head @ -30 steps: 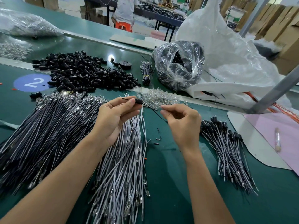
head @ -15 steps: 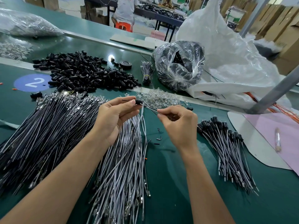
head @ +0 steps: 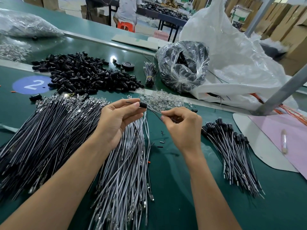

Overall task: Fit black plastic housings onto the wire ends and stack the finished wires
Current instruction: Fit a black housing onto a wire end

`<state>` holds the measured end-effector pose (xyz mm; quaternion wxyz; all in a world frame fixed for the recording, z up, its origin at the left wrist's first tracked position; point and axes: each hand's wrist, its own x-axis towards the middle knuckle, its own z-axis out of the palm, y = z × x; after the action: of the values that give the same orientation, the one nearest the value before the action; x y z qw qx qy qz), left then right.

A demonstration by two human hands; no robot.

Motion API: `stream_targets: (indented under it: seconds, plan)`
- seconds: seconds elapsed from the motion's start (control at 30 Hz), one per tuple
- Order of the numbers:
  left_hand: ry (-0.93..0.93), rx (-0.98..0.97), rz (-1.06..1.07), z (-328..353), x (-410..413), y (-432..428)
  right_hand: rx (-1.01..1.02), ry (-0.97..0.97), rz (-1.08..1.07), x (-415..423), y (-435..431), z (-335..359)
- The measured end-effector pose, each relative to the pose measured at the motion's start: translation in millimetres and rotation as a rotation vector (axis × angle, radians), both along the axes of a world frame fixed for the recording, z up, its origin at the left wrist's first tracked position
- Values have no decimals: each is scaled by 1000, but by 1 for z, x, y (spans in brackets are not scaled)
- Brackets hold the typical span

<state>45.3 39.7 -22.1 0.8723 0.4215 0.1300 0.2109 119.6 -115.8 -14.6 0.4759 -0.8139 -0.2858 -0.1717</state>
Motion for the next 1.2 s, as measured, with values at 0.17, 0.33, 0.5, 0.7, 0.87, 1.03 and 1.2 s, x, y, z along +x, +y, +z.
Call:
stream_targets:
  seconds: [0.17,0.33,0.5,0.7,0.87,1.03,1.2]
  plan:
    - [-6,6,3,0,0,0,28,13,-19,0,-1,0]
    - [-11,48,-7,-1,0,-2,36,34,-8,0,-1,1]
    - [-10,95,-18,-3,1,-5,28,16,1,-1,0,-1]
    - [-13,137,-41,-3,1,-7,22,7,30,-4,5,-2]
    - [3,143,-68,-2,1,-8,-6,6,50,-5,7,-4]
    - [30,141,-95,-3,1,-8,1,1,45,-5,8,-4]
    - [38,149,-95,-3,1,-8,1,14,62,-4,7,-5]
